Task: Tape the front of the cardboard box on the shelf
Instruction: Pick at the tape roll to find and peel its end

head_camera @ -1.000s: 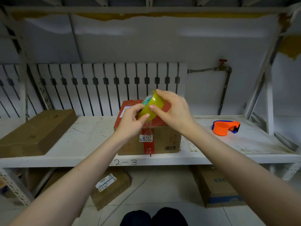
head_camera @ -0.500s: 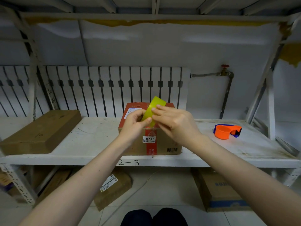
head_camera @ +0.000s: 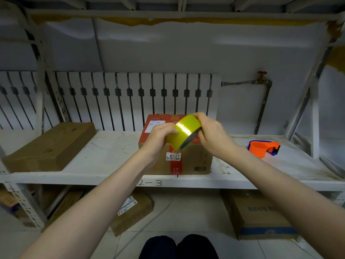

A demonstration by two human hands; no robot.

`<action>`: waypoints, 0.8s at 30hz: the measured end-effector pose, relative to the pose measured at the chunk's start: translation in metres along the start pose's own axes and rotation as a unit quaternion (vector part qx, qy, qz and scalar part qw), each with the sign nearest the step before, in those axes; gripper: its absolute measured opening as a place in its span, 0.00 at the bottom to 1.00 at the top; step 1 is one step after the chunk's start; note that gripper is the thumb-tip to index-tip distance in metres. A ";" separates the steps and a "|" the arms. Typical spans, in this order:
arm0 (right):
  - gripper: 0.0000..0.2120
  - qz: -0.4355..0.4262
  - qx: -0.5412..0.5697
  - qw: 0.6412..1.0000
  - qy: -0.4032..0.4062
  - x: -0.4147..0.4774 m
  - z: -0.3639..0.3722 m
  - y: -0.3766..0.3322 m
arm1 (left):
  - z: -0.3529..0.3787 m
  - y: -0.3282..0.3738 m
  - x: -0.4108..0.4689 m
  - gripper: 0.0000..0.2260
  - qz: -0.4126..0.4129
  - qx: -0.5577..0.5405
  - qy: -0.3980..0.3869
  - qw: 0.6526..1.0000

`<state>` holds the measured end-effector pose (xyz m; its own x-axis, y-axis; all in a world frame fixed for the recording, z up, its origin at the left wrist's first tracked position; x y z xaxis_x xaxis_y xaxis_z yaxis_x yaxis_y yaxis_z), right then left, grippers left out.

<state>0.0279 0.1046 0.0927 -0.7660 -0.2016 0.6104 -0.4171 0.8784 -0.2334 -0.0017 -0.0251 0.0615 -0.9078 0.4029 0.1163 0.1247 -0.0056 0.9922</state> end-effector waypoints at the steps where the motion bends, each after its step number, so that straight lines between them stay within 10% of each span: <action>1: 0.18 -0.012 -0.021 1.000 -0.003 0.000 0.000 -0.005 | 0.001 0.001 0.000 0.10 -0.023 0.005 0.014 1.000; 7: 0.24 -0.109 -0.165 0.980 -0.017 -0.003 -0.004 -0.028 | 0.007 0.006 -0.002 0.06 -0.064 0.009 0.058 0.996; 24: 0.22 -0.040 -0.090 0.995 -0.011 -0.011 -0.004 -0.010 | 0.008 -0.009 -0.006 0.08 0.023 -0.050 0.041 0.998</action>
<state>0.0426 0.1001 0.0911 -0.7455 -0.2825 0.6037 -0.3846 0.9221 -0.0434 0.0061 -0.0206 0.0512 -0.9324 0.3236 0.1608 0.1301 -0.1146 0.9849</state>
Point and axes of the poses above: each hand's wrist, its own x-axis towards the middle knuckle, its own z-axis out of the palm, y = z × x, the point moved 8 cm from there along x, towards the middle knuckle, and after that the axes turned 7 degrees about -z, right-handed, at the moved point
